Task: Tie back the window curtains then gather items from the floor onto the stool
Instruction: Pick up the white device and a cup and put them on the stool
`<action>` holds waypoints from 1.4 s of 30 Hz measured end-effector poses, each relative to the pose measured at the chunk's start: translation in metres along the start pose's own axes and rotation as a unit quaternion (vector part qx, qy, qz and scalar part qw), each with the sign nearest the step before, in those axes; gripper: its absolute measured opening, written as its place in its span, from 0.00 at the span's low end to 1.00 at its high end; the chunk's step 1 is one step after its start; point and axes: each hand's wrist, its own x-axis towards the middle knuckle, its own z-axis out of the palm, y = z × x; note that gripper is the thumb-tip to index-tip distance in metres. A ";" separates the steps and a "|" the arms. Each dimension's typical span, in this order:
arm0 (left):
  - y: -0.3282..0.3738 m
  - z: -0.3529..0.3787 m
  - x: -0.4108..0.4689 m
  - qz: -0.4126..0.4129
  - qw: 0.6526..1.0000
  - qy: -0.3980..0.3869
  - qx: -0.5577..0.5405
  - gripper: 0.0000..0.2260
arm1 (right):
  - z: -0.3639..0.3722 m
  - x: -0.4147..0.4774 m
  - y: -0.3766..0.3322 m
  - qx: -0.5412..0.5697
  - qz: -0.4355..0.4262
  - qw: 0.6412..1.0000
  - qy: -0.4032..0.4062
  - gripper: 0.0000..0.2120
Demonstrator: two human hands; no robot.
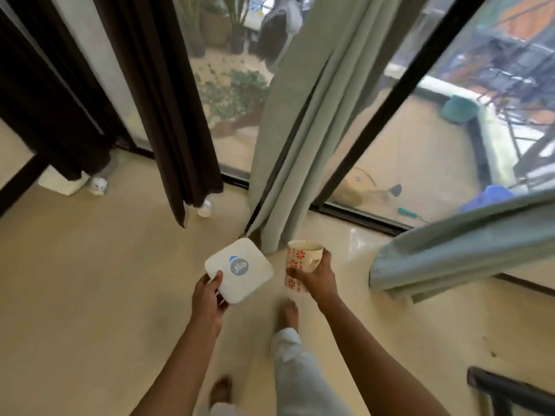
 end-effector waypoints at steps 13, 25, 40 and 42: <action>-0.058 0.113 -0.153 -0.030 0.960 -0.178 0.214 0.14 | -0.161 -0.170 0.061 0.303 0.016 0.936 0.180 0.41; -0.336 0.334 -0.279 -0.090 0.866 -0.317 0.377 0.13 | -0.452 -0.258 0.267 0.365 0.094 0.829 0.413 0.40; -0.606 0.589 -0.339 -0.081 0.735 -0.409 0.535 0.21 | -0.703 -0.217 0.446 0.314 0.186 0.738 0.568 0.42; -0.633 0.621 -0.343 -0.074 0.703 -0.420 0.569 0.21 | -0.722 -0.209 0.460 0.320 0.216 0.716 0.581 0.42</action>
